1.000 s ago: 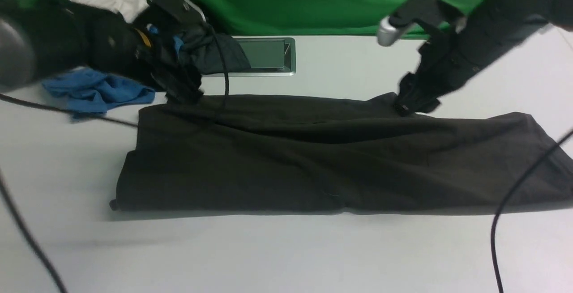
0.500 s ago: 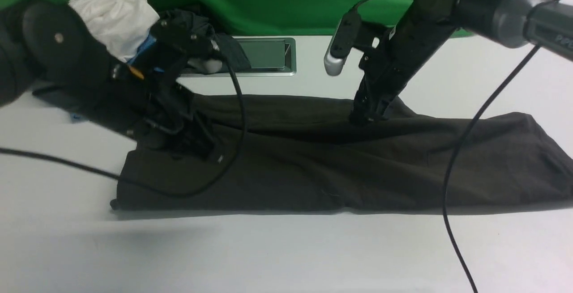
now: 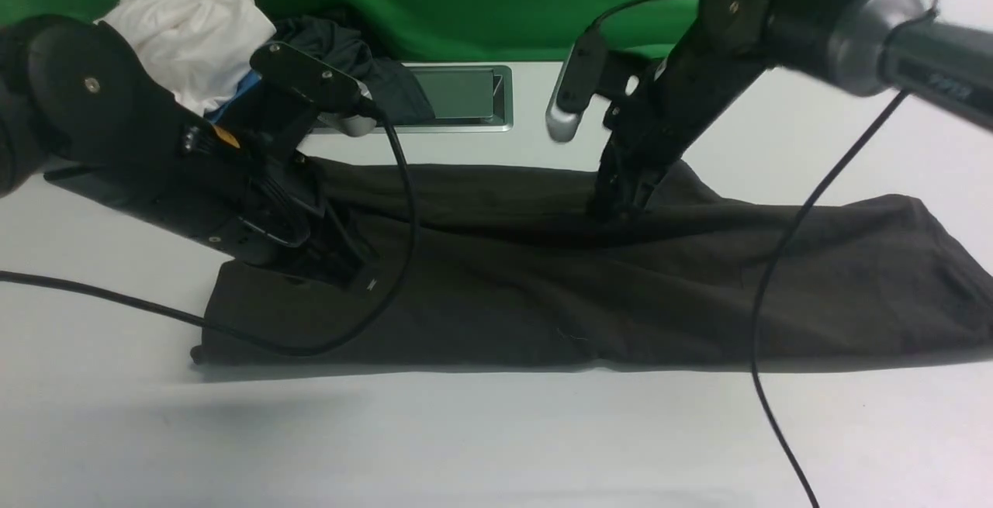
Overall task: Fold a long-sleeved shirt on a white desktop.
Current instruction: 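Fold the black garment in half by bringing its near edge over to the far edge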
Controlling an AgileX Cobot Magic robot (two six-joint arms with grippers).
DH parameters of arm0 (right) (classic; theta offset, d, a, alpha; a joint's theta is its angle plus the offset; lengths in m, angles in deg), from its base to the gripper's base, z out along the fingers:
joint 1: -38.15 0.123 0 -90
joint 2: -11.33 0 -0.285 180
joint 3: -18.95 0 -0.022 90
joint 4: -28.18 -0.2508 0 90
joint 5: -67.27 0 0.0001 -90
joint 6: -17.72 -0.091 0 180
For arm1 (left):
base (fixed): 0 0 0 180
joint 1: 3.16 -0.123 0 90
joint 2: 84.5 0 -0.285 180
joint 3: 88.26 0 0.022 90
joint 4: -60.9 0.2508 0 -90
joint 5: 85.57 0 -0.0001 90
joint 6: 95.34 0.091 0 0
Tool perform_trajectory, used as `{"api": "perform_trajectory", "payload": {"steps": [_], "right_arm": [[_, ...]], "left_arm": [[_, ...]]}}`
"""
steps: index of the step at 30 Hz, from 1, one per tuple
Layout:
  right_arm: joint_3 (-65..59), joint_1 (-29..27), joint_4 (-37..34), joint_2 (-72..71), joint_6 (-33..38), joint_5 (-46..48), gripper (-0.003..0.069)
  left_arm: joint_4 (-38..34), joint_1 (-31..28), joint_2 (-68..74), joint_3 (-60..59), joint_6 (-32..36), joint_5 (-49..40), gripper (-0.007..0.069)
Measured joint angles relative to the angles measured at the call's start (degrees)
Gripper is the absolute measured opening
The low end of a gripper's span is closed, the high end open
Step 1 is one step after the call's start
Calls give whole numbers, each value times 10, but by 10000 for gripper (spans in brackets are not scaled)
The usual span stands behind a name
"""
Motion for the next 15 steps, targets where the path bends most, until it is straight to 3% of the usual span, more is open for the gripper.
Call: {"api": "perform_trajectory", "payload": {"steps": [3,9,10,12,15], "right_arm": [[-1,1,-1,12,11,-17,449],[0,1,-2,13,23,4,233],[0,1,-3,13,23,7,225],[0,1,-7,13,25,21,111],[0,1,-9,13,26,23,42]], "left_arm": [[0,0,0,0,0,1,20],[0,0,0,0,1,2,20],[0,0,0,0,1,2,20],[2,0,0,0,2,2,20],[3,0,0,0,2,2,20]]}}
